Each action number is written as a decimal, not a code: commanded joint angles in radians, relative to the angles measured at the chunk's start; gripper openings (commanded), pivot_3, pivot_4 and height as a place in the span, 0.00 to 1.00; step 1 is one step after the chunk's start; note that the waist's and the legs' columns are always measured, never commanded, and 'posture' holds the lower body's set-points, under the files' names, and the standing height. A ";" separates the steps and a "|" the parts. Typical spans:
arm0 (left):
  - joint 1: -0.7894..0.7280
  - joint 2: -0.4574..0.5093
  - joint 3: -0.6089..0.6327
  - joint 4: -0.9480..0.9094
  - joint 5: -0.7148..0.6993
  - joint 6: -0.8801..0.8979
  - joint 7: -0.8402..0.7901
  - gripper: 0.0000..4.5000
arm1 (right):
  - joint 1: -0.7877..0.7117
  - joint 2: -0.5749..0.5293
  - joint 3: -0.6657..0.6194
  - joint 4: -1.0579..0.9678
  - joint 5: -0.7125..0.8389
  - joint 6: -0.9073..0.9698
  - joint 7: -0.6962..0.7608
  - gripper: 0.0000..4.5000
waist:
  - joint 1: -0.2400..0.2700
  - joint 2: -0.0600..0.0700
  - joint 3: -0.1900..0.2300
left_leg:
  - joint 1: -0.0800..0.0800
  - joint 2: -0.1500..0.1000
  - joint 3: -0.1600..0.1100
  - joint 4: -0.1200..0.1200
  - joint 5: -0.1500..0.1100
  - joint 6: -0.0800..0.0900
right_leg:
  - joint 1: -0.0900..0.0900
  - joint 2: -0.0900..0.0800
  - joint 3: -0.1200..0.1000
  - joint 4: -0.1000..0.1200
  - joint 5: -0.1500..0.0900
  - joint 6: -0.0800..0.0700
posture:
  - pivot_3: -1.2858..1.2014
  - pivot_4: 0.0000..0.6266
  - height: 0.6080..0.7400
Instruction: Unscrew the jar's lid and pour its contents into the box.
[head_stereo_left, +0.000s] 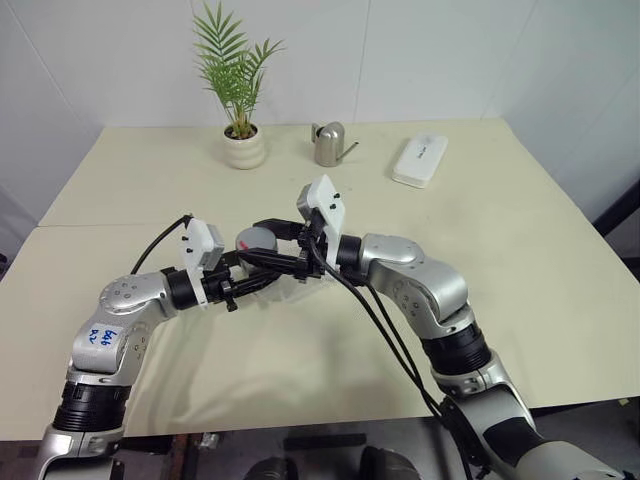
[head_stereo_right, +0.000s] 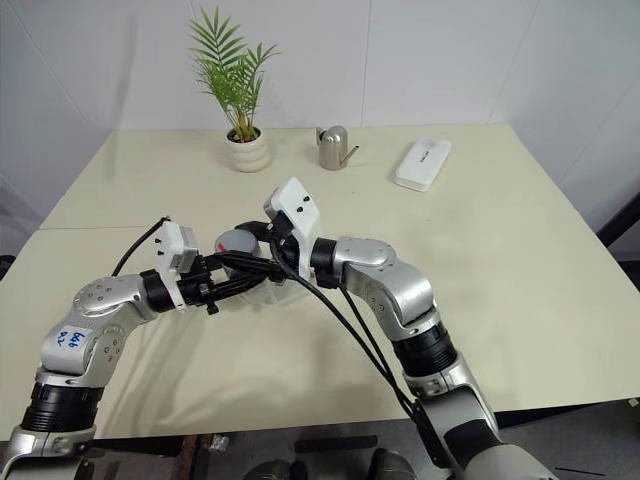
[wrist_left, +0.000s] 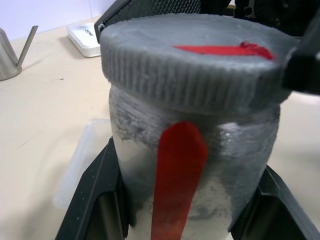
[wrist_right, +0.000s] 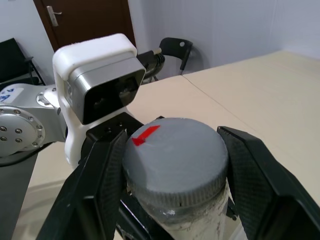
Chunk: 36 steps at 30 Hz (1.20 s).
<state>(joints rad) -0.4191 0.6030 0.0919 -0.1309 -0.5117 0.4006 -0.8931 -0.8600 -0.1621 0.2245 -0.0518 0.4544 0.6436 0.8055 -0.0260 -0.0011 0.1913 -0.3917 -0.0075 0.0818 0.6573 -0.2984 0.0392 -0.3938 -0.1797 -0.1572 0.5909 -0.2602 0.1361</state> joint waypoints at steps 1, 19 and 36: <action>-0.048 -0.010 0.011 -0.050 -0.104 -0.008 -0.108 0.43 | -0.054 -0.070 -0.001 -0.006 0.073 -0.049 0.239 0.56 | 0.000 0.000 0.000 | 0.000 0.000 0.000 0.000 0.000 0.000 | 0.000 0.000 0.000 0.000 0.000 0.000 | 0.52 0.24 1.00; -0.115 0.027 -0.008 -0.026 -0.160 0.066 -0.287 0.43 | -0.238 -0.228 -0.033 0.189 0.126 -0.031 0.577 0.77 | 0.000 -0.001 0.001 | 0.000 0.002 0.002 0.003 -0.001 0.001 | 0.000 0.001 0.001 0.000 0.000 0.000 | 0.52 0.24 1.00; -0.110 0.014 0.003 0.010 -0.082 0.006 -0.198 0.43 | -0.139 -0.106 -0.046 -0.037 0.112 0.061 0.228 0.99 | -0.002 -0.001 0.001 | -0.001 0.002 0.002 0.004 -0.002 0.000 | 0.000 0.001 0.001 0.000 0.000 0.000 | 0.52 0.24 1.00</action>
<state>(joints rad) -0.5087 0.6202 0.0902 -0.1121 -0.5998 0.4299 -1.1007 -0.9893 -0.2849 0.1766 -0.0336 0.5523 0.6926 1.0705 -0.0282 -0.0021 0.1918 -0.3924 -0.0054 0.0840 0.6608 -0.2999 0.0393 -0.3943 -0.1784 -0.1561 0.5916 -0.2600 0.1358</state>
